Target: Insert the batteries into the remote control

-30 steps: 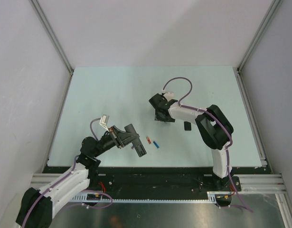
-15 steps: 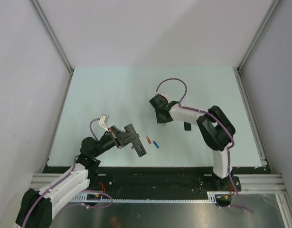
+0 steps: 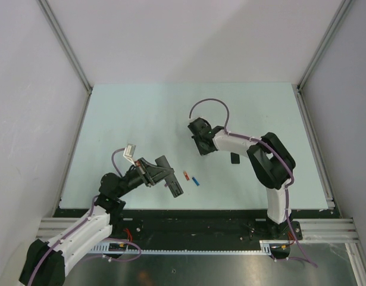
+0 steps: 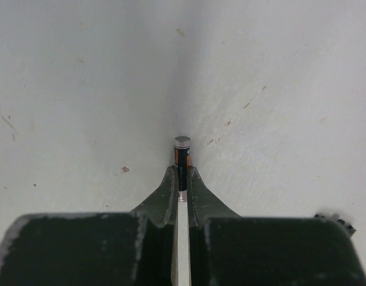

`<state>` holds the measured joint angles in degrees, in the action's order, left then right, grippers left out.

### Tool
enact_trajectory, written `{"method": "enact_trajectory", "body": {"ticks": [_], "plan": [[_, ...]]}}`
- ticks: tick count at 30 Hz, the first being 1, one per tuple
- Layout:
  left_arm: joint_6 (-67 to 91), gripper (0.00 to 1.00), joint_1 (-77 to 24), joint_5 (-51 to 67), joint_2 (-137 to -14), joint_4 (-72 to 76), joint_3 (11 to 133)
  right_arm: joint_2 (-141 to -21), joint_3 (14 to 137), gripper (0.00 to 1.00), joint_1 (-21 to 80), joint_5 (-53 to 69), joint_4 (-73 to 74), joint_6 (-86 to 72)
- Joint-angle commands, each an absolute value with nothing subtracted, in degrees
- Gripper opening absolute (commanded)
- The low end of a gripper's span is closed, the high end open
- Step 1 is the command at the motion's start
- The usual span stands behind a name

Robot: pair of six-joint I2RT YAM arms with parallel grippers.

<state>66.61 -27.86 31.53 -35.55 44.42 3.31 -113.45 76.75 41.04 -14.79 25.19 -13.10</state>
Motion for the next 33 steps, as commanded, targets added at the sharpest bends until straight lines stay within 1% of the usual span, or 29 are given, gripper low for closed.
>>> {"method": "enact_trajectory", "body": {"ticks": [1,6,8,9,16,20,24,29,32,33], "plan": [[67.5,0.0,-27.42,33.31,-34.63,45.88,1.41,-114.26,74.62,0.0,45.16,-16.86,32.51,0.86],[67.59,0.0,-27.86,33.75,-33.49,45.88,0.44,-110.5,74.27,0.0,47.11,-22.58,32.52,9.57],[67.24,0.0,-28.21,33.66,-33.14,45.88,0.44,-108.12,69.45,0.0,47.46,-23.46,27.0,14.58],[67.15,0.0,-28.39,33.66,-32.79,45.88,0.44,-106.1,68.22,0.0,47.29,-23.64,25.59,16.42],[65.48,0.0,-29.88,34.54,-30.77,45.88,0.7,-101.7,63.11,0.0,47.28,-21.36,19.79,27.32],[64.95,0.0,-29.97,35.68,-29.01,45.88,0.44,-102.04,62.4,0.0,48.51,-21.44,18.64,33.64],[64.69,0.0,-30.06,35.51,-26.9,45.88,0.44,-102.48,61.7,0.0,48.87,-20.49,17.14,36.12],[65.21,0.0,-30.06,34.19,-23.74,45.88,-1.49,-104.67,61.61,0.0,49.3,-18.28,16.61,33.84],[65.74,0.0,-29.97,34.01,-23.03,45.88,-1.93,-105.38,61.61,0.12,50.01,-17.84,16.52,32.0],[65.74,0.0,-29.97,34.1,-22.94,45.88,-2.11,-105.38,61.61,0.19,50.18,-17.84,16.35,31.64]]}}
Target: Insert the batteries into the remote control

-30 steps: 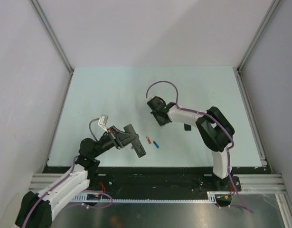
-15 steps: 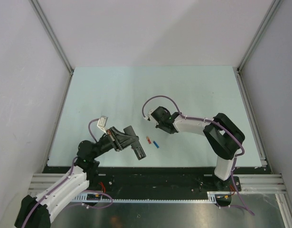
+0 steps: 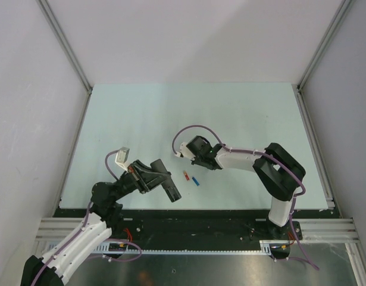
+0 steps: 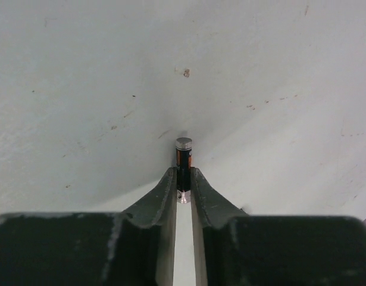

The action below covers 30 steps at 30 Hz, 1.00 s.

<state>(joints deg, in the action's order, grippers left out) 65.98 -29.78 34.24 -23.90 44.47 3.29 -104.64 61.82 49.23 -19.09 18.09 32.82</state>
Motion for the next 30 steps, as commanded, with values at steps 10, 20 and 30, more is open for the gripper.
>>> {"method": "enact_trajectory", "body": {"ticks": [10,20,30], "plan": [[66.27,0.0,-29.97,34.37,-22.76,45.79,-2.37,-103.8,61.61,0.42,50.27,-19.86,16.79,28.22],[66.53,0.0,-29.97,34.63,-22.24,45.88,-2.72,-92.3,61.7,0.48,46.67,-31.09,9.85,9.17],[69.34,0.0,-29.88,30.59,-23.82,45.79,-4.39,-82.1,60.91,0.83,45.78,-30.14,13.46,-33.21]]}}
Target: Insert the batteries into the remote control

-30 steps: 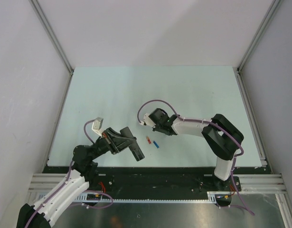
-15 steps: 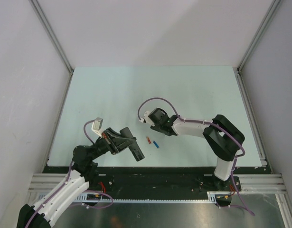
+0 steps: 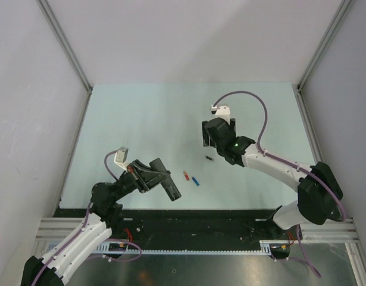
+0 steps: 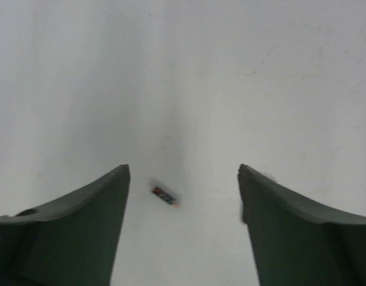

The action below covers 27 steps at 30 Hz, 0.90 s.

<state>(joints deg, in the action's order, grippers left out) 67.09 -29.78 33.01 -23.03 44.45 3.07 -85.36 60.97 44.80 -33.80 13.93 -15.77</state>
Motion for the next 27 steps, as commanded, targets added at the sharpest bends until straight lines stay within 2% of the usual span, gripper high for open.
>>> {"method": "enact_trajectory", "body": {"ticks": [1,2,3,5,8,15,20,27], "plan": [[70.04,0.0,-29.88,29.72,-23.99,45.7,-4.66,-81.83,60.82,0.9,47.18,-30.67,12.49,-33.83],[70.4,0.0,-29.88,29.27,-24.08,45.7,-4.83,-81.74,61.6,0.94,48.15,-32.59,12.74,-37.49],[70.75,0.0,-29.97,28.75,-24.17,45.62,-5.01,-82.09,62.92,0.93,48.34,-32.96,15.18,-41.1],[71.54,0.0,-29.88,27.61,-24.78,45.53,-5.1,-85.24,67.12,0.87,47.99,-35.84,25.33,-53.71],[72.07,0.0,-29.97,26.11,-25.31,45.09,-5.1,-90.43,68.99,0.81,48.51,-38.04,33.36,-63.94],[71.9,0.0,-29.88,25.14,-26.01,43.95,-4.75,-97.9,70.4,0.79,48.25,-36.91,39.37,-72.06],[72.33,0.0,-29.97,23.91,-26.72,42.89,-4.4,-101.24,72.24,0.84,47.9,-37.88,41.4,-72.77],[71.98,0.0,-29.97,23.73,-27.16,41.84,-4.3,-106.43,74.27,0.83,47.55,-35.6,42.72,-73.56]]}}
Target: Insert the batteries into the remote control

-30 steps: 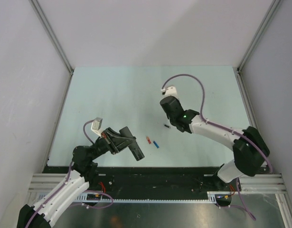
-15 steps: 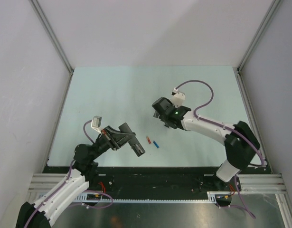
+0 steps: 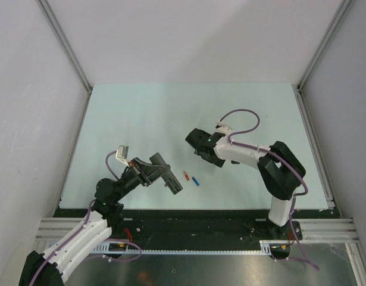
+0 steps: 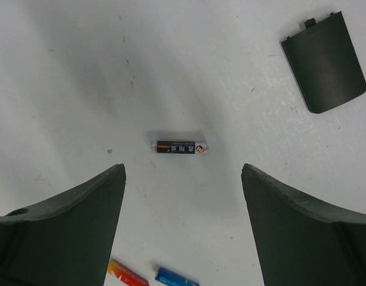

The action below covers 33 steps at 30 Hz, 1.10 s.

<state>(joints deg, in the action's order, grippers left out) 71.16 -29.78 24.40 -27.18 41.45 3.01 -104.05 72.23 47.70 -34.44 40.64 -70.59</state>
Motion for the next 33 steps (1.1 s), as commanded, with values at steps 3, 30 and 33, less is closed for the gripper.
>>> {"method": "enact_trajectory", "body": {"ticks": [3,30,33], "plan": [[71.98,0.0,-29.97,23.82,-26.9,41.49,-4.48,-107.05,74.27,0.83,47.55,-35.42,42.1,-73.56],[72.07,0.0,-29.97,23.64,-26.19,39.9,-4.66,-113.2,77.69,0.72,46.67,-34.1,42.1,-71.02],[72.07,0.0,-29.97,23.82,-26.1,39.81,-4.75,-113.64,78.4,0.71,46.5,-34.36,42.1,-70.14]]}}
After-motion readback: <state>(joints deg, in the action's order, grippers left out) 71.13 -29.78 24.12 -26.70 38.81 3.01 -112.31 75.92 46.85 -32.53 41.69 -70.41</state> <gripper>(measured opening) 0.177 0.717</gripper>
